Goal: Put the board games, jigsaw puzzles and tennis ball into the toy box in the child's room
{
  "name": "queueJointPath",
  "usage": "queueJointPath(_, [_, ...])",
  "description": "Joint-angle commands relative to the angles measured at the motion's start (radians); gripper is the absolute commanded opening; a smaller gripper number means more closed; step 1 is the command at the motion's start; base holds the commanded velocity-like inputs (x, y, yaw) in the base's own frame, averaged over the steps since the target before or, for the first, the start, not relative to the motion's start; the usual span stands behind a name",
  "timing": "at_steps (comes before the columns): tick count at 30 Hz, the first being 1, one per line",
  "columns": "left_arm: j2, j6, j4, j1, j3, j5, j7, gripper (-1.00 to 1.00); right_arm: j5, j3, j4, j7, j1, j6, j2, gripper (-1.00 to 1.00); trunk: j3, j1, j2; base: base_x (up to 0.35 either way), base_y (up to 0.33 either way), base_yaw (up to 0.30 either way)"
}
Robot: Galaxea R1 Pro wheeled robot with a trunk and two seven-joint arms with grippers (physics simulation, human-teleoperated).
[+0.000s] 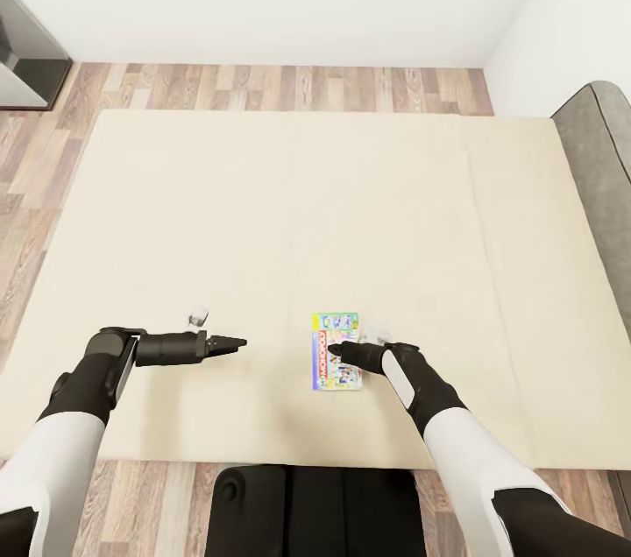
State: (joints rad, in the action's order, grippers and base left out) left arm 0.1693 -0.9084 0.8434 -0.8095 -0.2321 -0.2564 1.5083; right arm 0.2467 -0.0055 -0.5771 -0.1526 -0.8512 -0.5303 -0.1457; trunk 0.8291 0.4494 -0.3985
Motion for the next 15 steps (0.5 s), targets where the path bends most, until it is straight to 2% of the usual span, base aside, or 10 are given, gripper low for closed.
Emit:
queueJointPath(1, [-0.001, -0.010, 0.001, 0.000, -0.003, -0.011, 0.009, 1.00, 0.002, -0.001, -0.001, -0.001, 0.000, -0.005, 0.000, 1.00, 0.001, 0.001, -0.002, 0.000, 0.032, 0.000])
queueJointPath(15, [-0.001, -0.010, 0.001, 0.000, -0.003, -0.011, 0.009, 1.00, 0.002, -0.001, -0.001, -0.001, 0.000, -0.005, 0.000, 1.00, 0.001, 0.001, -0.002, 0.000, 0.052, 0.000])
